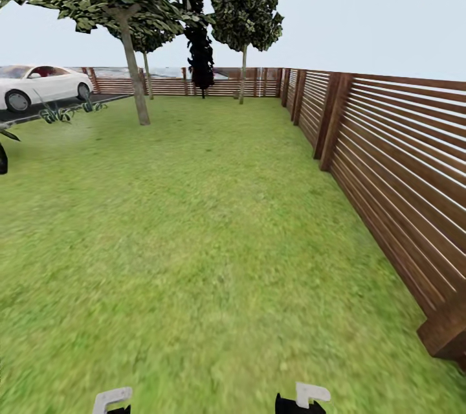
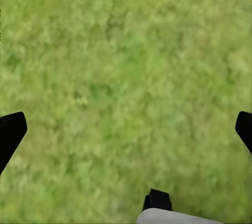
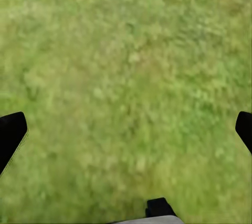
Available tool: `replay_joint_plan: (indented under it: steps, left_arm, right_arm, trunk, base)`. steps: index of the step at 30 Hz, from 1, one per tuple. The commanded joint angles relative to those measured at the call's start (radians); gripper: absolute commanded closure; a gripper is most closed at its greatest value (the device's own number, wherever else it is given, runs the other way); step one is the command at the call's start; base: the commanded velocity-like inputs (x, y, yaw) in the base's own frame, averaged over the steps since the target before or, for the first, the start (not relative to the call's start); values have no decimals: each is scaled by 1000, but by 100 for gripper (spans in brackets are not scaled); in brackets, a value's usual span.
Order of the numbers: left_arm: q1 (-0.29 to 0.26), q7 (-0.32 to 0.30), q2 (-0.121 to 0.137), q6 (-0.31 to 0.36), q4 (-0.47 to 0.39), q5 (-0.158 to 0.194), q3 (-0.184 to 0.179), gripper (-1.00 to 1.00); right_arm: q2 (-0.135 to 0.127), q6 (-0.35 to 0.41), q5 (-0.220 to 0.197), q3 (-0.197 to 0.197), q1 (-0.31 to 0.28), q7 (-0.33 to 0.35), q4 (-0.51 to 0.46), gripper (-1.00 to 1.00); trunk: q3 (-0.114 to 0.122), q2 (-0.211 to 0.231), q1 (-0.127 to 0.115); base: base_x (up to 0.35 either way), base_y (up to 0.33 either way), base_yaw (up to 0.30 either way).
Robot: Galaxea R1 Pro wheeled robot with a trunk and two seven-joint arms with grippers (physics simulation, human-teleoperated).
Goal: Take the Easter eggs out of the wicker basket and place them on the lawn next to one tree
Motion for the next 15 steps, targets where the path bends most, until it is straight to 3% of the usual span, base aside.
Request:
replay_joint_plan:
  steps: [1, 15]
  left_arm:
    - [-1, 1, 0, -3, 1, 0, 3, -100]
    - [-1, 1, 0, -4, 1, 0, 3, -100]
  right_arm:
    - [0, -4, -5, 2, -1, -3, 1, -100]
    - [0, -6, -4, 2, 0, -2, 1, -100]
  trunk:
    - [-2, -2, 1]
    - [-2, -2, 1]
  base:
    - [302, 0, 165]
    - [302, 0, 253]
